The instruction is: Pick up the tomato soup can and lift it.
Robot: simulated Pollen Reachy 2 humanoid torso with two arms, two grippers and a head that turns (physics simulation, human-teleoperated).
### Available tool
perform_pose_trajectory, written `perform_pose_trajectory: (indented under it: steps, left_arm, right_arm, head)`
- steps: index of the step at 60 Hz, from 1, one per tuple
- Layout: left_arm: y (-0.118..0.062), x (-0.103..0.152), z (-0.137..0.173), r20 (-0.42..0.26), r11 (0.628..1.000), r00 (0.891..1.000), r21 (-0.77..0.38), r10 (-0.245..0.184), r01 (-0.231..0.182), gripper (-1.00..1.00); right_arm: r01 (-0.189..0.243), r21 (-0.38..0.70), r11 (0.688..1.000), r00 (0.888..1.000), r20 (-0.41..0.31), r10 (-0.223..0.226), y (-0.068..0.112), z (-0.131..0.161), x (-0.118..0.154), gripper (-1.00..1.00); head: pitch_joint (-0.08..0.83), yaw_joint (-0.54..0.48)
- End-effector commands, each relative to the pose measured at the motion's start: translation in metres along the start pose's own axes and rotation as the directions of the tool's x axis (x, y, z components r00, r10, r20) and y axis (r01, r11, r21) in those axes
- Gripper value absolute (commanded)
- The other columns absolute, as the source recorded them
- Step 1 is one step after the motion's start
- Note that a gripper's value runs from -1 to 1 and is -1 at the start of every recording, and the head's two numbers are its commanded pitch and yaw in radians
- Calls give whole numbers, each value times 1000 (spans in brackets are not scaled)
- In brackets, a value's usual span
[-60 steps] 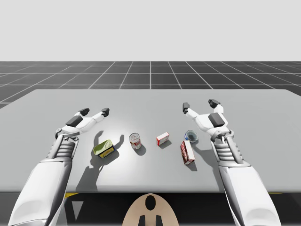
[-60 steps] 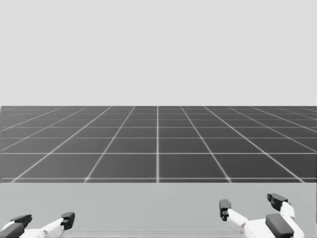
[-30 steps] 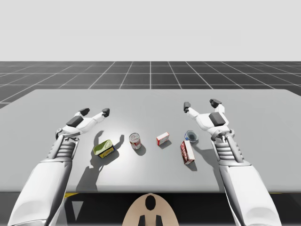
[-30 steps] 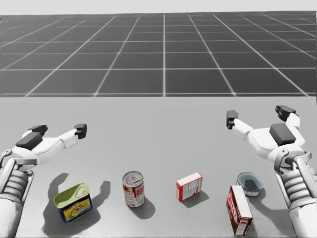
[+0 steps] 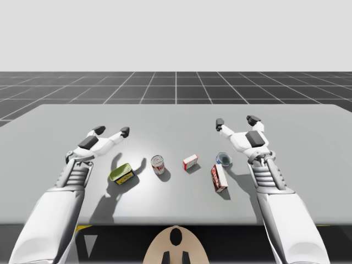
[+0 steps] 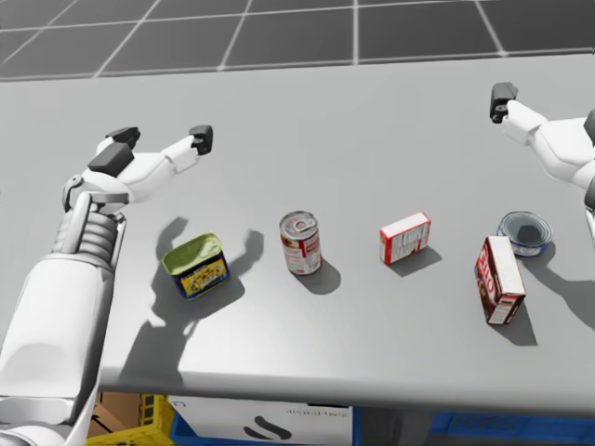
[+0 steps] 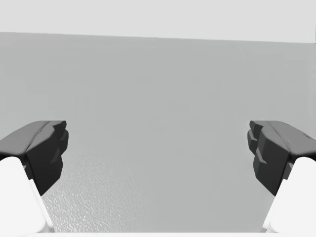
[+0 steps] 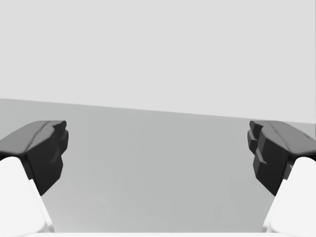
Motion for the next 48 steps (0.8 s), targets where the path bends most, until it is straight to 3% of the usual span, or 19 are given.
perform_pose_trajectory:
  steps: [1,4,8,10,19,28,30,34,39,48]
  left_arm:
    - [-13,5,8,9,999,1000,-42,-24,24,-1000]
    - [-21,10,16,-8,996,999,-80,-47,46,-1000]
    - [-37,16,33,-94,982,993,-178,-72,55,-1000]
    - [-48,20,43,-102,976,987,-194,-120,99,-1000]
    - [-68,25,68,-165,940,975,-329,-152,91,-1000]
    - [-82,19,89,-260,870,939,-488,-226,74,-1000]
    - [-84,14,91,-278,849,925,-522,-259,81,-1000]
    - [-89,6,92,-301,834,910,-545,-286,82,-1000]
    - [-96,-5,88,-317,824,897,-560,-307,84,-1000]
    - [-108,-19,75,-335,817,886,-572,-322,81,-1000]
  right_arm:
    - [3,-3,1000,1000,2,-3,-1,0,0,-1000]
    - [2,-6,1000,1000,3,-2,-1,0,1,-1000]
    - [2,-10,1000,1000,5,-2,-1,0,1,-1000]
    - [1,-11,1000,1000,6,-1,-1,0,1,-1000]
    - [-3,-10,1000,1000,4,3,0,-1,-1,-1000]
    - [-3,-13,1000,1000,5,3,0,-1,-1,-1000]
    - [-3,-13,1000,1000,6,3,0,-1,-1,-1000]
    - [-3,-14,1000,1000,6,3,0,-1,-1,-1000]
    - [-5,-13,1000,1000,9,5,0,-1,0,-1000]
    - [-7,-14,1000,1000,10,7,0,-1,0,-1000]
  head:
    - [660,142]
    - [657,141]
    - [655,135]
    - [658,134]
    - [662,139]
    - [661,138]
    - [661,138]
    - [661,138]
    - [661,139]
    - [663,140]
